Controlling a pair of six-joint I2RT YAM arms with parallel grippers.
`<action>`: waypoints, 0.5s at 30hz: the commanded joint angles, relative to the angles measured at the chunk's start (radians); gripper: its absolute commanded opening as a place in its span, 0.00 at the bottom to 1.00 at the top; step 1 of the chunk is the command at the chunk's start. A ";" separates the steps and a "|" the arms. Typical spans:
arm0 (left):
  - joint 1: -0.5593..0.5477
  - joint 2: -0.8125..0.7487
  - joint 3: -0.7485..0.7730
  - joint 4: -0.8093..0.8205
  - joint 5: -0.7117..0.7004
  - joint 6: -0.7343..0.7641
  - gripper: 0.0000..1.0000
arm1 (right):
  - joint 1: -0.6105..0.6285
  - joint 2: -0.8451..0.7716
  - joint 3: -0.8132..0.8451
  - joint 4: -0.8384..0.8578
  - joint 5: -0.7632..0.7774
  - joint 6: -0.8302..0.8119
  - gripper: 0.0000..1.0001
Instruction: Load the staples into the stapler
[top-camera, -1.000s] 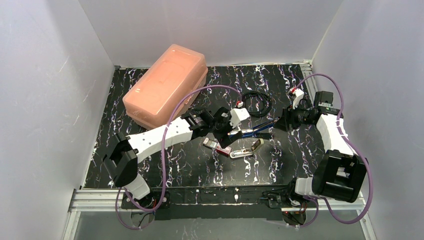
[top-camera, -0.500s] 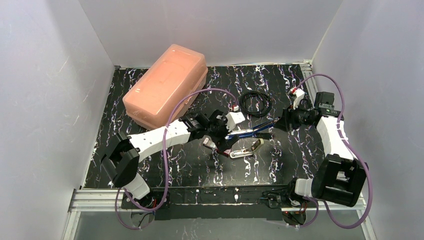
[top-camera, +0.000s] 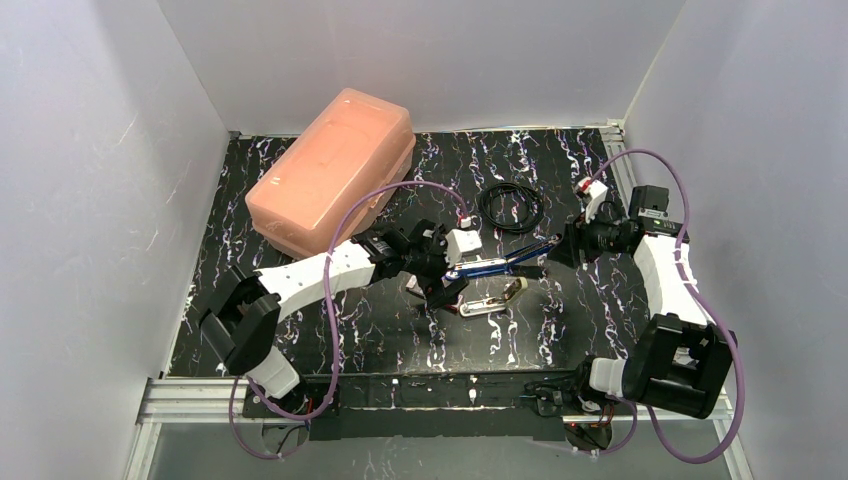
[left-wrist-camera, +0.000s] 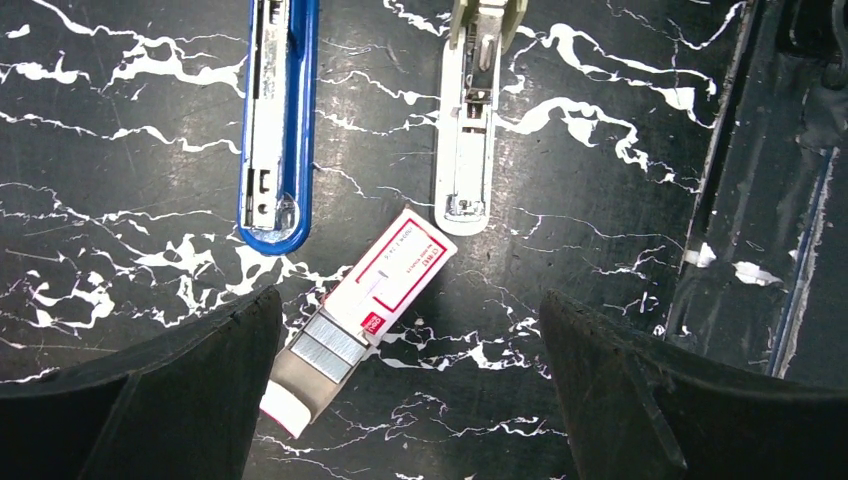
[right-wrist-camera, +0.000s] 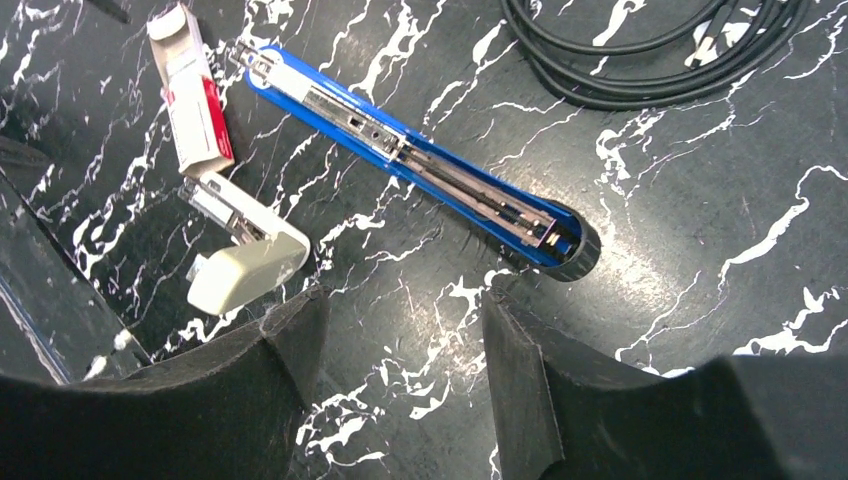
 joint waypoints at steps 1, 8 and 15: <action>0.009 -0.007 0.028 -0.016 0.082 0.032 0.98 | -0.005 0.000 0.023 -0.098 -0.039 -0.140 0.66; 0.031 -0.017 -0.018 0.020 0.122 0.039 0.98 | -0.005 0.049 0.083 -0.274 -0.067 -0.333 0.66; 0.053 -0.013 -0.027 0.047 0.146 0.047 0.98 | -0.004 0.077 0.118 -0.342 -0.076 -0.407 0.67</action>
